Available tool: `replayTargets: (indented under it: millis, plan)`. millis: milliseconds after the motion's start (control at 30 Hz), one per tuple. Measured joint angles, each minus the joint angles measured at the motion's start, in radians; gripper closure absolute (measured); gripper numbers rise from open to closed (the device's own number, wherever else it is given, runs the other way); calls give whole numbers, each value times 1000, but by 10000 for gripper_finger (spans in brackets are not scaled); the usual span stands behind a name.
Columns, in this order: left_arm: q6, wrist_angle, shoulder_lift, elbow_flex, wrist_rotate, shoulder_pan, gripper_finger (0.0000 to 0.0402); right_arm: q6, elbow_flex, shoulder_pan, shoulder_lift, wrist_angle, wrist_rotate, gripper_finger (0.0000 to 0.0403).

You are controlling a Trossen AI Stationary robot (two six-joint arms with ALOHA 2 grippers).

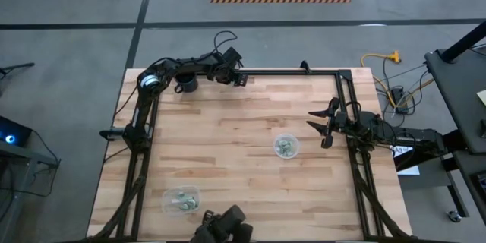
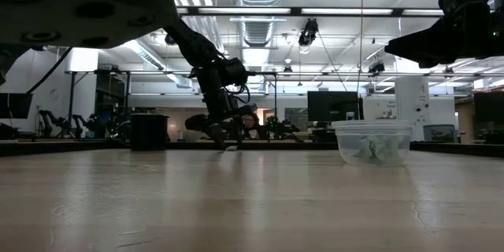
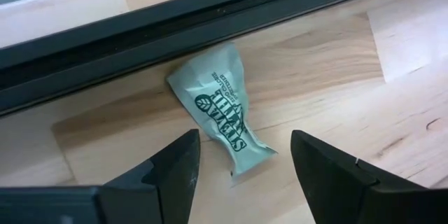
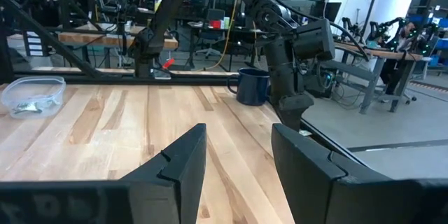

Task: Pick and place Stevia / Truvia into bins
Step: Put the white stevia packet into the left transparent container

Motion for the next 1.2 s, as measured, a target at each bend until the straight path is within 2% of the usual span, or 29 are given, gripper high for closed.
replayTargets:
  millis: [167, 300, 400, 600, 633, 1200]
  plan:
    - [0, 0, 0, 0, 10, 2, 200, 0, 0, 0, 0, 0, 0, 250]
    - [2, 8, 1, 0, 14, 2, 231, 0, 0, 0, 0, 0, 0, 250]
    - [24, 0, 2, 0, 13, 4, 271, 0, 0, 0, 0, 0, 0, 250]
    - [53, -7, 6, -26, -5, 23, 383, 0, 0, 0, 0, 0, 0, 250]
    - [55, -9, 6, -26, -2, 24, 391, 0, 0, 0, 0, 0, 0, 250]
    - [116, -34, 7, 13, 25, 18, 401, 0, 0, 0, 0, 0, 0, 250]
